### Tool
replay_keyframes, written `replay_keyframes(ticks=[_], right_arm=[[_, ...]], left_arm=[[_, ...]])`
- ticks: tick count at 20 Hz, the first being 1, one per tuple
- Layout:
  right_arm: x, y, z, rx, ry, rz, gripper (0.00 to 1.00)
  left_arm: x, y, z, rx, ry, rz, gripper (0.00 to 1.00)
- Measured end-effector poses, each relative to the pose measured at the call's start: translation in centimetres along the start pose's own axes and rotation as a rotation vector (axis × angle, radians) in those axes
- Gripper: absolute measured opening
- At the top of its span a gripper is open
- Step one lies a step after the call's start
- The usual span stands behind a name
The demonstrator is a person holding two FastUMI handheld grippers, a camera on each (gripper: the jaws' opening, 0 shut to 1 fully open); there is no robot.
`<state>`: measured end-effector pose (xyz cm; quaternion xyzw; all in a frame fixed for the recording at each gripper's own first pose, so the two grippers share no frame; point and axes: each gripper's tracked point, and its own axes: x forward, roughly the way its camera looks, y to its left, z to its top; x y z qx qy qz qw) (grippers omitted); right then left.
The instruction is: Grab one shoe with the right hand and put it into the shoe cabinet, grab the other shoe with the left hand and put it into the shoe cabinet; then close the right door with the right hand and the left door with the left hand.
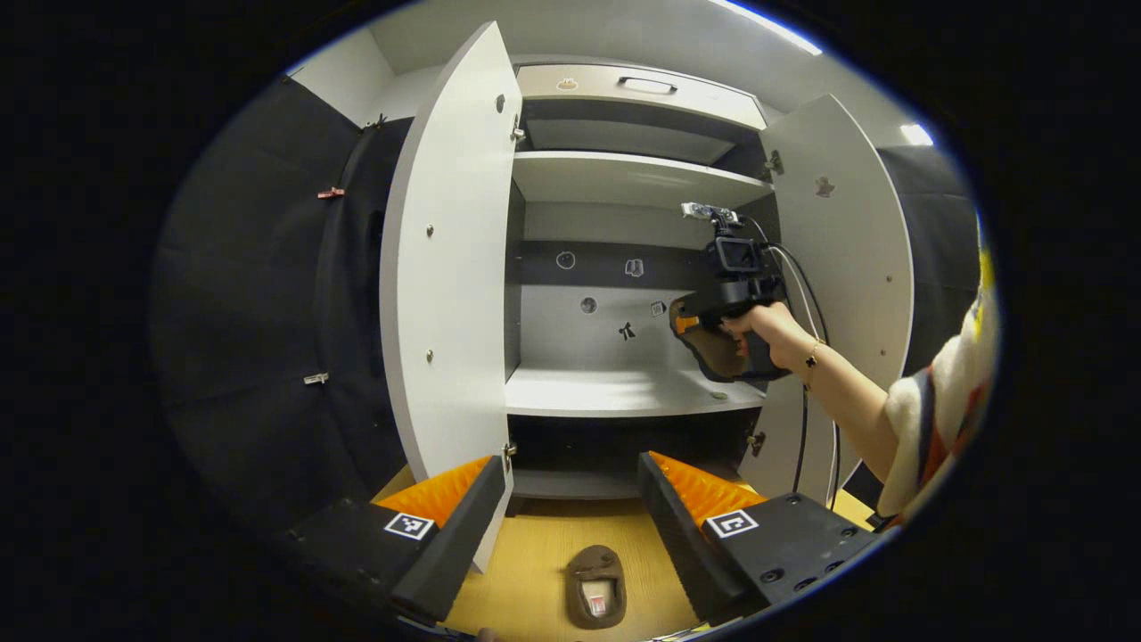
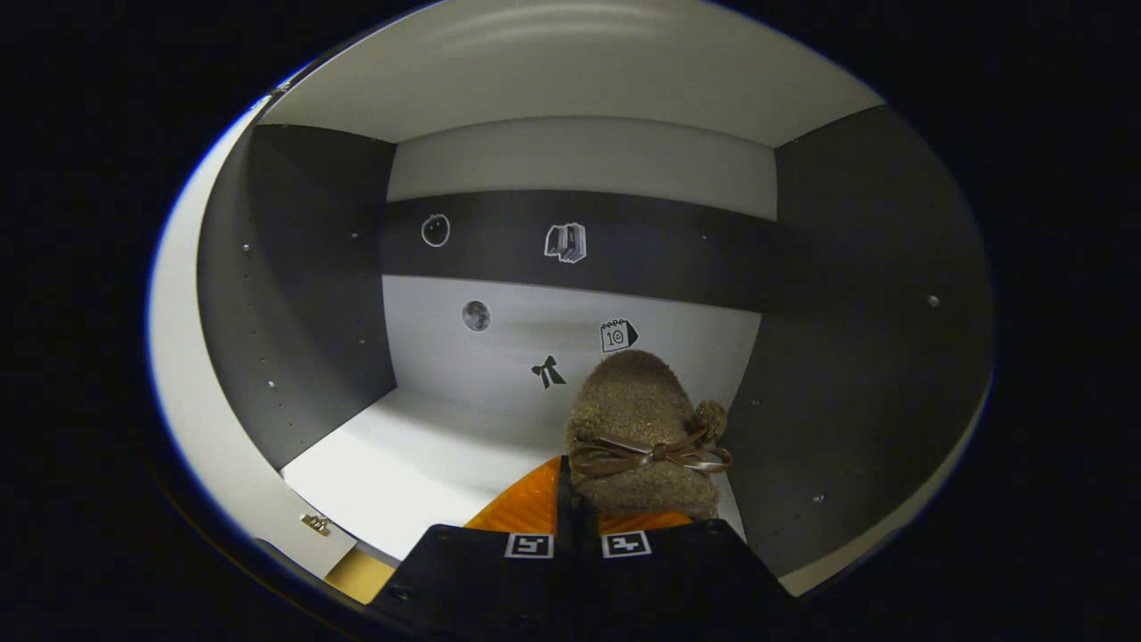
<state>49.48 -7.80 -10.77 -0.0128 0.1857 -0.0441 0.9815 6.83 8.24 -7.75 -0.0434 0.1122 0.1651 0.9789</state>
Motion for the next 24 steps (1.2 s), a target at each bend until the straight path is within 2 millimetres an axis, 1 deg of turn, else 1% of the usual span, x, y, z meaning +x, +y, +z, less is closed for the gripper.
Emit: replay_keyframes(ticks=[1,3,5,6,7,8,9,10,11,12,13,14,15,17,18,20,21,23,24], right_arm=[[1.2,0.0,-0.4,0.007,0.024,0.000,0.05],[3.2,0.0,-2.1,0.000,0.082,-0.002,0.05],[4.7,0.0,-4.3,-0.019,0.149,-0.003,0.05],[5.1,0.0,-4.9,-0.022,0.168,0.002,0.05],[5.4,-0.1,-5.5,-0.019,0.187,-0.002,0.10],[5.7,-0.1,-5.7,-0.019,0.191,-0.002,0.14],[5.7,0.1,-5.7,-0.016,0.190,0.007,0.20],[5.6,0.4,-5.4,-0.009,0.182,0.021,0.29],[5.4,0.7,-5.3,-0.005,0.177,0.030,0.34],[4.9,0.8,-5.1,-0.007,0.178,0.037,0.52],[4.5,1.0,-5.5,-0.013,0.189,0.048,0.70],[3.9,1.3,-5.7,-0.018,0.196,0.066,0.80],[3.3,1.5,-5.8,-0.019,0.193,0.076,0.81],[1.9,1.5,-5.5,-0.022,0.171,0.083,0.87],[1.1,1.6,-5.3,-0.022,0.164,0.083,0.94],[-0.8,0.8,-3.7,-0.049,0.102,0.061,0.98],[-2.1,0.7,-2.3,-0.053,0.056,0.058,0.98],[-5.6,1.5,0.2,-0.027,-0.041,0.084,0.98],[-7.5,1.9,1.0,-0.016,-0.079,0.104,0.98]], left_arm=[[0.3,0.3,0.0,0.004,0.005,0.015,0.95],[0.9,0.9,0.0,0.020,0.014,0.042,0.95],[1.3,1.4,0.5,0.031,0.010,0.062,0.95],[1.4,1.5,0.6,0.029,0.008,0.069,0.95],[1.6,1.6,0.8,0.025,0.007,0.074,0.95],[1.6,1.6,0.8,0.020,0.006,0.079,0.95],[1.7,1.6,0.9,0.018,0.007,0.083,0.95],[1.7,1.5,0.9,0.017,0.009,0.085,0.95],[1.8,1.5,0.8,0.018,0.013,0.085,0.95],[1.8,1.4,0.8,0.021,0.014,0.085,0.95],[1.8,1.3,0.9,0.023,0.014,0.084,0.95],[1.7,1.1,0.8,0.024,0.012,0.081,0.95],[1.7,1.0,0.8,0.022,0.011,0.076,0.95],[1.6,0.6,0.2,0.015,0.026,0.056,0.95],[1.5,0.7,-0.2,0.010,0.032,0.055,0.95],[1.3,0.2,-1.1,-0.015,0.048,0.020,0.95],[1.3,-0.1,-1.5,-0.033,0.053,-0.001,0.95],[1.1,-0.2,-3.4,-0.065,0.087,-0.033,0.95],[1.0,-0.1,-4.6,-0.081,0.110,-0.041,0.95]])
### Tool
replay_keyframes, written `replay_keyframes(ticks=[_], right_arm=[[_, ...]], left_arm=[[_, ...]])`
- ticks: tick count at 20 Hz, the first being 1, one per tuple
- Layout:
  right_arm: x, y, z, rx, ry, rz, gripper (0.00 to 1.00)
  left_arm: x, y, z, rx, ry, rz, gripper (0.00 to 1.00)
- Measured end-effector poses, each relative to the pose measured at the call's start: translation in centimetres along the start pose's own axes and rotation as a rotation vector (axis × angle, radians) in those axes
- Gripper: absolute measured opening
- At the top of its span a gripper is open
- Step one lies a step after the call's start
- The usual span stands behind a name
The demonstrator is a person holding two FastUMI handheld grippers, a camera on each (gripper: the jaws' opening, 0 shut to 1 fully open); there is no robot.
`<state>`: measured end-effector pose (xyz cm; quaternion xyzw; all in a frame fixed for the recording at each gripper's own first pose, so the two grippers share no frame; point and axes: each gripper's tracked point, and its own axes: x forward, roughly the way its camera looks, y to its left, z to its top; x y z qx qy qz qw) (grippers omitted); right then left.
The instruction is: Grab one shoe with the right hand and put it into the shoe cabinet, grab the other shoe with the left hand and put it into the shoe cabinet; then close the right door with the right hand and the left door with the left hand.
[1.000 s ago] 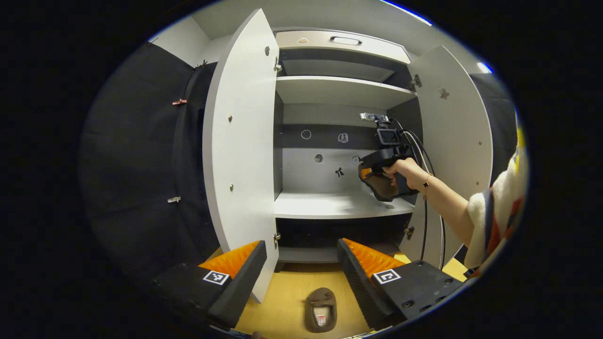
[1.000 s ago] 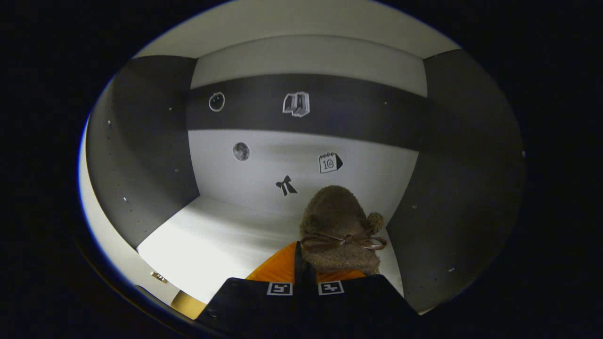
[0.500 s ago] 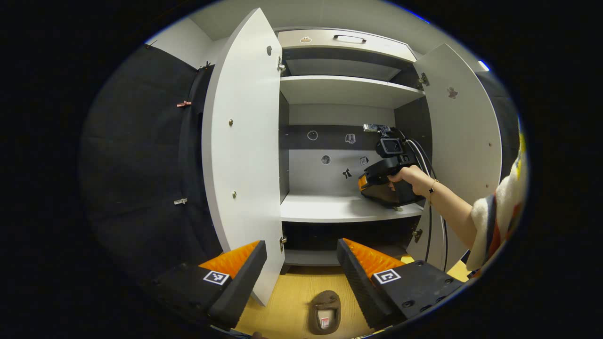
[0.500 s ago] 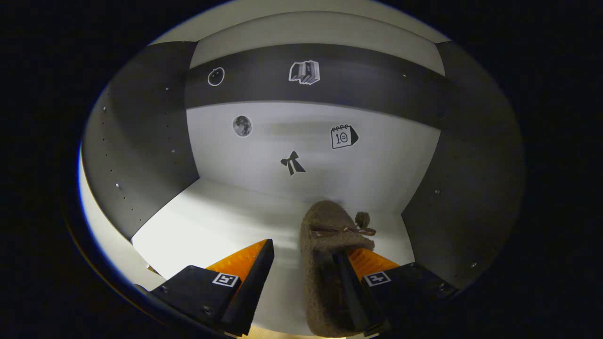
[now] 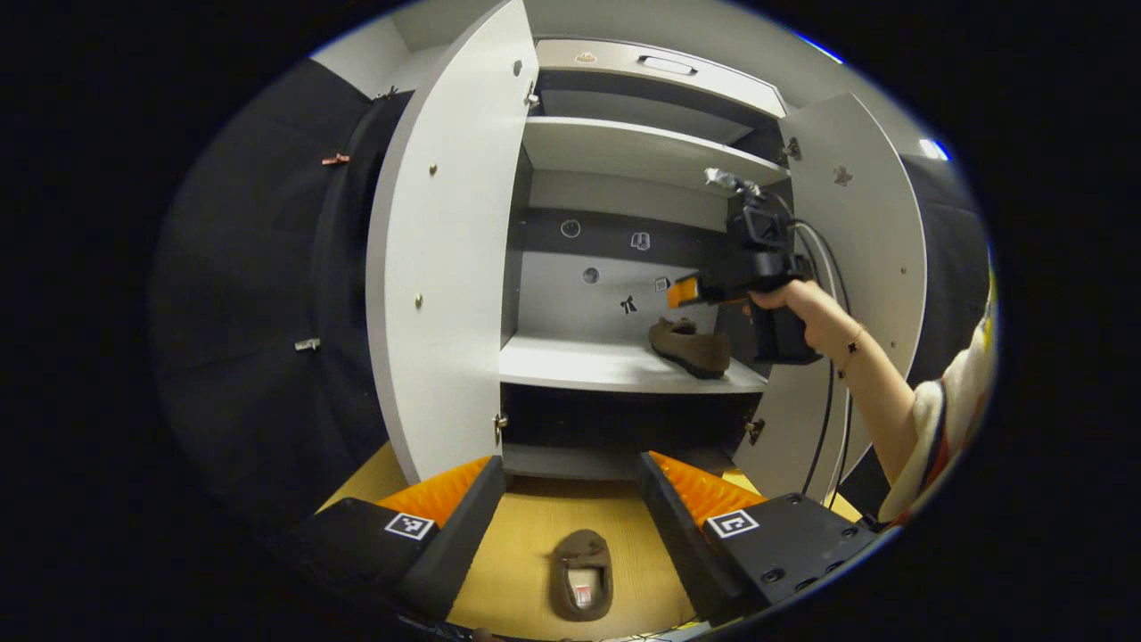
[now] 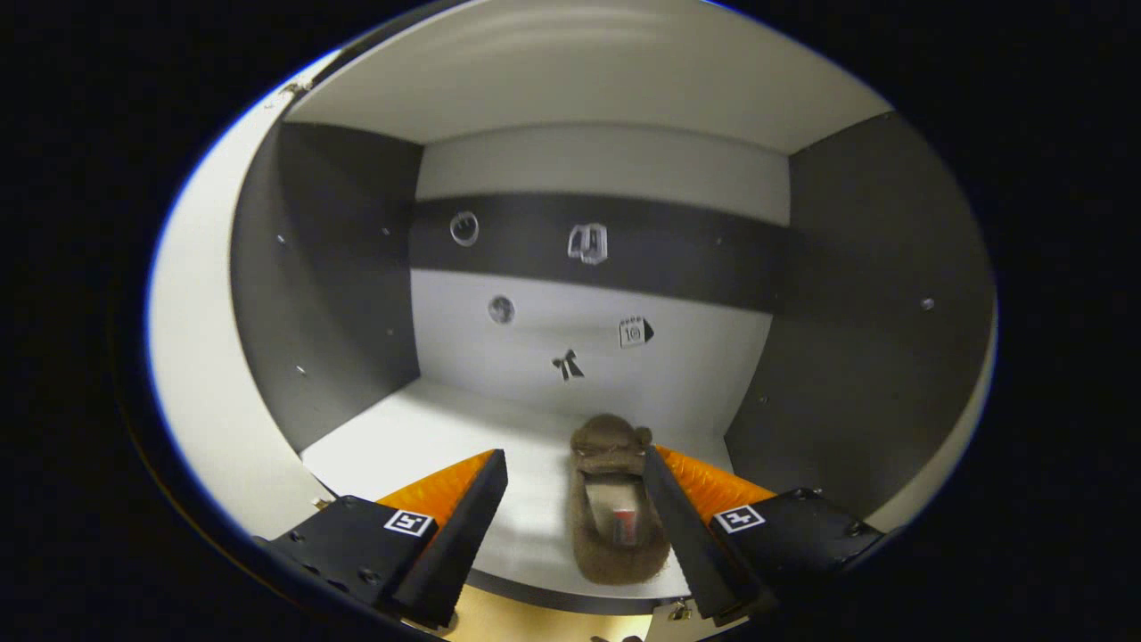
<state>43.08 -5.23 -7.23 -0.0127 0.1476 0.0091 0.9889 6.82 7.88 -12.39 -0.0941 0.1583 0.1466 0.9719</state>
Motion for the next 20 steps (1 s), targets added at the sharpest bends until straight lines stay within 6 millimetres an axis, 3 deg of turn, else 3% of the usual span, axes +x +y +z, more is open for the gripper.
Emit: replay_keyframes(ticks=[4,8,11,13,16,20], right_arm=[[-7.3,1.6,1.0,-0.022,-0.110,0.041,0.98],[-14.4,2.3,-0.4,0.016,-0.184,0.054,0.98],[-18.9,1.2,-1.5,0.049,-0.234,0.018,0.98],[-21.2,0.7,-2.5,0.052,-0.261,-0.007,0.98],[-24.4,0.3,-3.7,0.043,-0.279,-0.027,1.00],[-26.6,0.3,-4.1,-0.004,-0.303,-0.031,0.98]], left_arm=[[-0.2,0.8,-4.2,-0.028,0.065,-0.038,0.95],[0.4,1.2,-8.6,0.018,0.140,-0.077,0.95],[1.8,0.3,-11.0,0.008,0.149,-0.133,0.95],[3.0,-0.7,-13.3,-0.020,0.166,-0.183,0.95],[5.5,-0.6,-18.8,-0.043,0.260,-0.191,0.95],[7.5,-0.4,-24.7,-0.019,0.348,-0.182,0.94]])
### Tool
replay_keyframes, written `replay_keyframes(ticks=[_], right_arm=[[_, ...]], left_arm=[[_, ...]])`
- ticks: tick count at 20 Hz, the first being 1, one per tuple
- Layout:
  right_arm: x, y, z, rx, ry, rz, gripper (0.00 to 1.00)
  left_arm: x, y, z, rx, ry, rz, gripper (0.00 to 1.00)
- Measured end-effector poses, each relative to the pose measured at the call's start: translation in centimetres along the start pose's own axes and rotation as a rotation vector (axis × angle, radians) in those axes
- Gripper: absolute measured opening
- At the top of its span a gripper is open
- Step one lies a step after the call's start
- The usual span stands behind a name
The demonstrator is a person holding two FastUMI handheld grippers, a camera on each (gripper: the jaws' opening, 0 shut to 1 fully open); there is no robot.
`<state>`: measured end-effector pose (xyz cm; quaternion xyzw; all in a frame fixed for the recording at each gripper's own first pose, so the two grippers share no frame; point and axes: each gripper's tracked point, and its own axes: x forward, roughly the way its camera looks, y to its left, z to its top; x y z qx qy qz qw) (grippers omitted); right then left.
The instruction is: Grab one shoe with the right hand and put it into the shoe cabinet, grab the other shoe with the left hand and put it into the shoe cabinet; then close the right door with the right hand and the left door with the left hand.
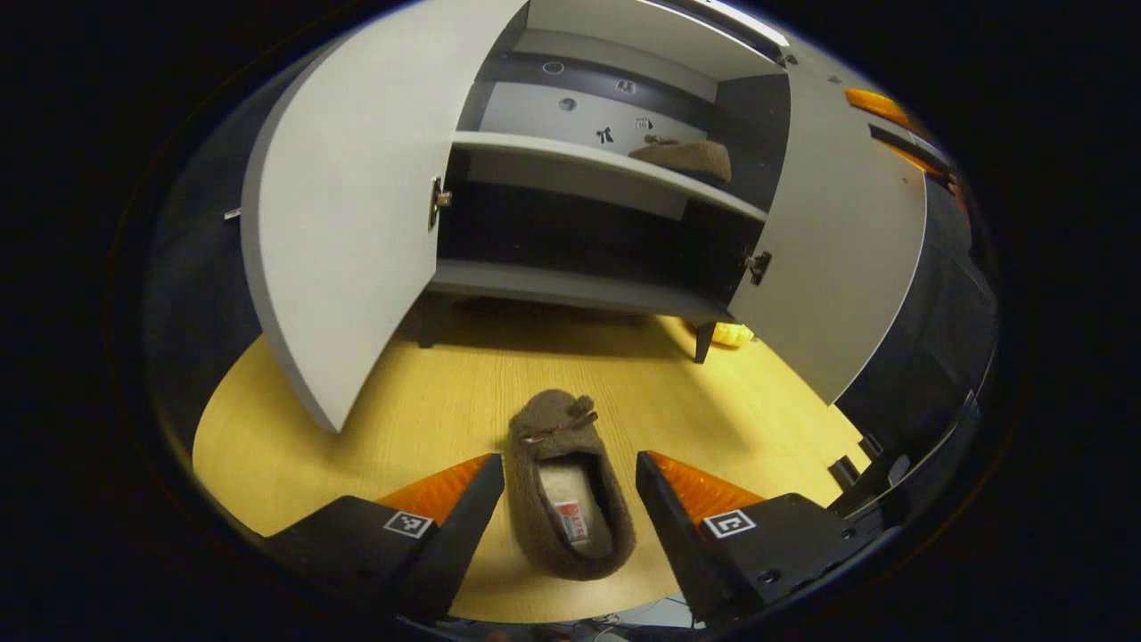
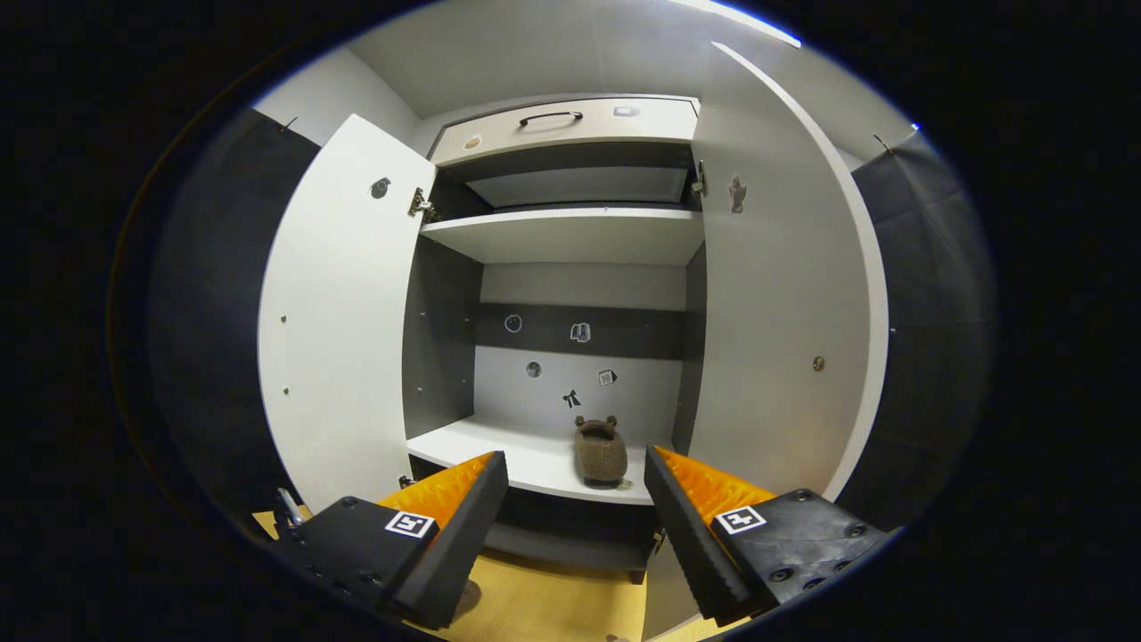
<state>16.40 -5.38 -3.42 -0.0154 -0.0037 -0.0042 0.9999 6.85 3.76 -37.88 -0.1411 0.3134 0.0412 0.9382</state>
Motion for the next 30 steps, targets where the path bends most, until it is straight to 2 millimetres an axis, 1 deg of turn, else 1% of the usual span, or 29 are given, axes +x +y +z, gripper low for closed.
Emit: replay_keyframes(ticks=[1,3,4,5,8,11,13,14,15,16,17,18,19,20,22,24,26,28,30], right_arm=[[-0.2,0.2,0.1,-0.005,-0.006,0.004,0.98],[-0.3,0.4,0.1,-0.012,-0.011,0.015,0.98],[-0.2,0.5,-0.2,-0.018,-0.008,0.021,0.98],[0.1,0.5,-0.7,-0.026,-0.002,0.024,0.98],[1.0,1.2,-2.1,-0.042,0.018,0.050,0.98],[2.1,1.6,-3.3,-0.034,0.035,0.074,0.98],[2.7,1.7,-4.2,-0.022,0.047,0.080,0.98],[3.1,1.8,-4.5,-0.015,0.052,0.083,0.95],[3.6,1.8,-5.0,-0.011,0.061,0.088,0.95],[3.9,1.9,-5.6,-0.011,0.073,0.092,0.98],[4.1,2.0,-6.1,-0.015,0.086,0.096,0.98],[4.3,2.1,-6.5,-0.023,0.097,0.099,0.98],[4.4,2.2,-6.7,-0.032,0.103,0.106,0.98],[4.6,2.5,-6.9,-0.038,0.108,0.114,0.98],[4.7,2.7,-6.7,-0.043,0.111,0.124,0.99],[5.1,2.7,-6.4,-0.041,0.112,0.132,0.99],[5.2,2.8,-6.3,-0.043,0.116,0.137,0.99],[5.1,2.7,-6.0,-0.046,0.113,0.137,0.99],[5.0,2.4,-5.4,-0.043,0.110,0.133,0.98]], left_arm=[[0.8,0.6,-0.4,0.014,0.003,0.023,0.92],[2.1,0.6,-0.8,0.016,0.001,0.031,0.85],[2.8,0.7,-1.1,0.008,0.004,0.026,0.80],[3.6,0.8,-1.3,0.006,0.007,0.026,0.78],[5.8,2.4,-1.7,0.037,0.021,0.062,0.72],[7.2,2.9,-1.7,0.036,0.027,0.067,0.69],[8.1,3.4,-2.3,0.060,0.044,0.077,0.58],[8.3,3.6,-2.6,0.075,0.053,0.085,0.51],[8.8,3.8,-2.8,0.082,0.059,0.081,0.49],[9.1,3.7,-2.9,0.078,0.062,0.080,0.46],[9.4,3.7,-3.0,0.069,0.071,0.077,0.43],[9.5,4.1,-2.9,0.069,0.069,0.090,0.35],[9.6,4.1,-2.8,0.075,0.062,0.095,0.30],[9.7,4.4,-2.7,0.085,0.062,0.109,0.21],[9.7,4.4,-2.7,0.105,0.068,0.103,0.08],[9.6,4.3,-2.8,0.113,0.080,0.093,0.05],[8.9,3.9,-2.5,0.114,0.083,0.090,0.05],[7.2,3.5,-1.4,0.129,0.075,0.094,0.05],[4.6,2.5,0.8,0.134,0.054,0.083,0.05]])
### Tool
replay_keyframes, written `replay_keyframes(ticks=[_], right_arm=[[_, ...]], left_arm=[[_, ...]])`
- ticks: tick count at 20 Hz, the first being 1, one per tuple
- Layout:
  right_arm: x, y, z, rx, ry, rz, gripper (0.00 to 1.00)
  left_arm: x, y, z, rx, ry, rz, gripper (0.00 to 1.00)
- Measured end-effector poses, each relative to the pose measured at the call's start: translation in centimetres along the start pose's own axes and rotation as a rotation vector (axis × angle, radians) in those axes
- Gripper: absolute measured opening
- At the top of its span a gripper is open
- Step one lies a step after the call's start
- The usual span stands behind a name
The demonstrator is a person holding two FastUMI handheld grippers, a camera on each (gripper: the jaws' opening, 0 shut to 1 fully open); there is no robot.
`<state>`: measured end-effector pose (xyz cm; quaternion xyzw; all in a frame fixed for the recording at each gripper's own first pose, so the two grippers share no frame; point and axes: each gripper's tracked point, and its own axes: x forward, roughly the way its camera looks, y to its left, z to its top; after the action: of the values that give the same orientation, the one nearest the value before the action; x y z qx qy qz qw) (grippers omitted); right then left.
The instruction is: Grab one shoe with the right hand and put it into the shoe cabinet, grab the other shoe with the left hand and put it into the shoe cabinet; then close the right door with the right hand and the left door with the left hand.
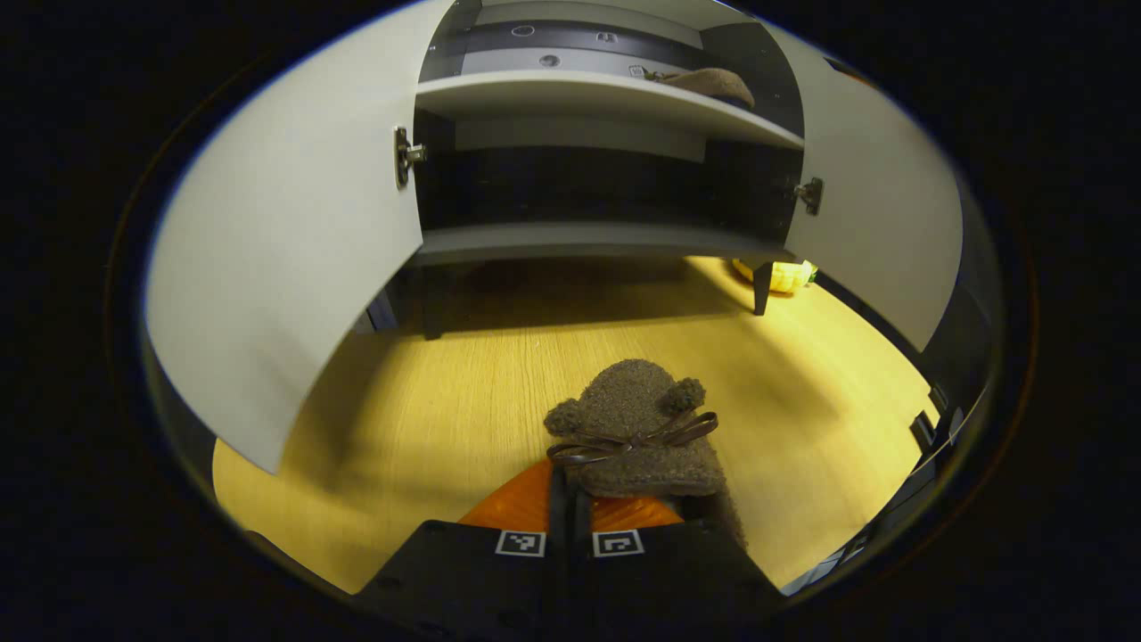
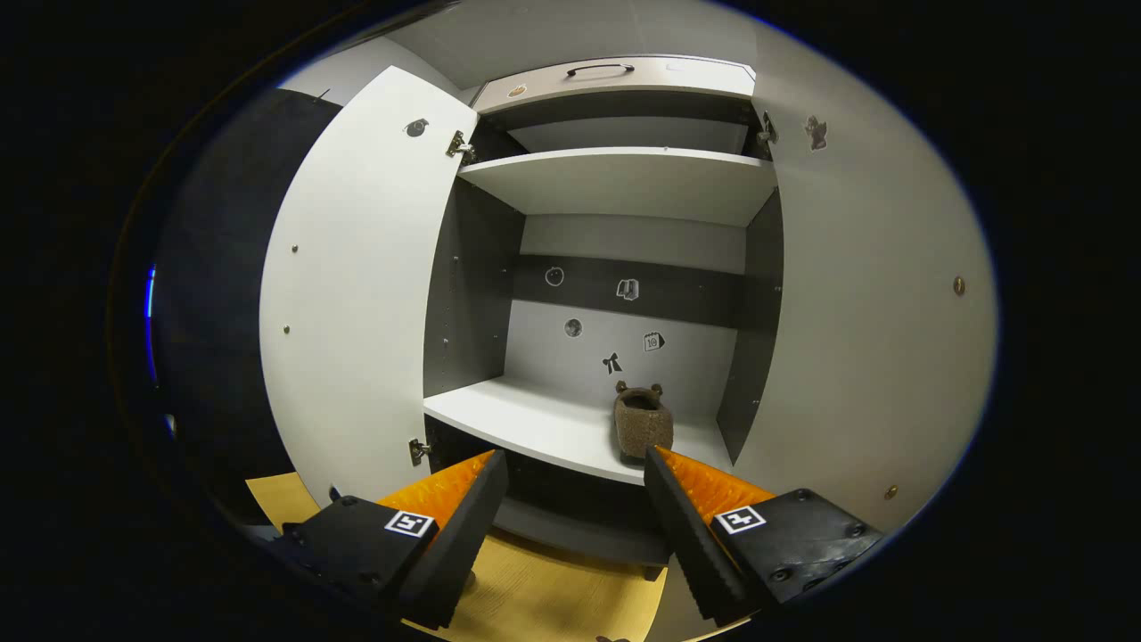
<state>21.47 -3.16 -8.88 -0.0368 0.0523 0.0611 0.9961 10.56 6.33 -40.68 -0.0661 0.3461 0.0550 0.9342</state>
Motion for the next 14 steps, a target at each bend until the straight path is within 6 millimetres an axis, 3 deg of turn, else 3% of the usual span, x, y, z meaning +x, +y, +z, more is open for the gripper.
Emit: replay_keyframes(ticks=[4,8,11,14], right_arm=[[-1.0,-0.6,1.7,0.039,-0.013,-0.002,0.98],[-1.6,-0.2,2.6,0.058,-0.018,0.031,0.98],[-2.3,0.8,3.7,0.078,-0.042,0.084,0.98],[-3.2,1.3,4.6,0.092,-0.063,0.125,0.98]], left_arm=[[-7.1,0.3,6.8,0.056,-0.068,0.035,0.05],[-12.6,0.3,15.8,0.074,-0.182,0.068,0.05],[-14.8,0.4,21.9,0.036,-0.250,0.073,0.05],[-15.1,1.2,27.8,0.040,-0.319,0.103,0.05]])
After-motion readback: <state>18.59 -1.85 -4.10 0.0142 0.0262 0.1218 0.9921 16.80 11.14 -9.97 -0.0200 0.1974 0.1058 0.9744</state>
